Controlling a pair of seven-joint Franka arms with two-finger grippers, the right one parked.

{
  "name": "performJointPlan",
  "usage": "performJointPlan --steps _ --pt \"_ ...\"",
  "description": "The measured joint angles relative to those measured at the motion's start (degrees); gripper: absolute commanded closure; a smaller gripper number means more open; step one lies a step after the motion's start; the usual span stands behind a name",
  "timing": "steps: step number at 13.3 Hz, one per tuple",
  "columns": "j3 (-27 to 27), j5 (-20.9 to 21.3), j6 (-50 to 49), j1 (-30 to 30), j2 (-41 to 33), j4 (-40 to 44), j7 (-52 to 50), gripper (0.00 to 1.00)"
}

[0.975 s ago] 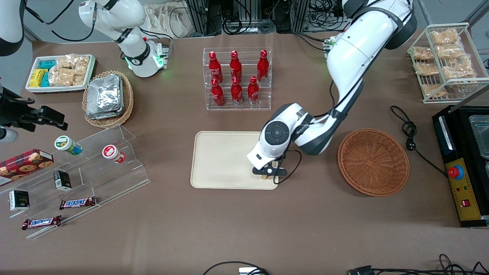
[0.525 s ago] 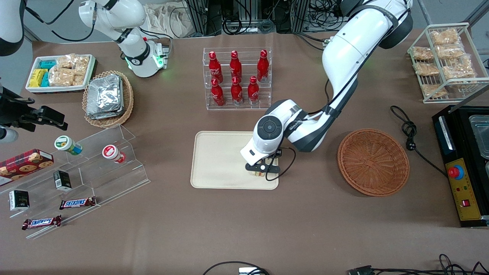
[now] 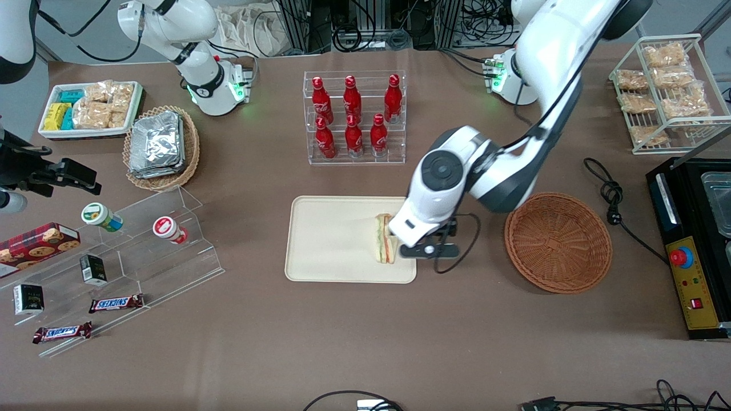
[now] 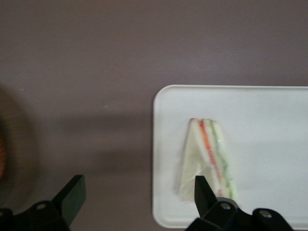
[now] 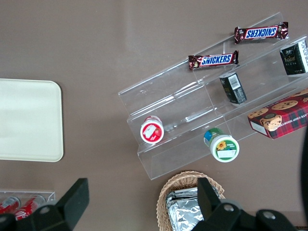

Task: Place sandwich from basket to tray
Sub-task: 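Raise the left gripper away from the tray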

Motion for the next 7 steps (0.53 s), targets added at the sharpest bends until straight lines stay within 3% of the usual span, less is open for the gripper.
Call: performJointPlan --steps 3,7 --pt "0.0 -0.4 0.1 2.3 -9.4 -11.0 0.3 0.00" --pt "0.3 -7.2 -0.5 8.2 -19.4 -18.6 9.9 0.00"
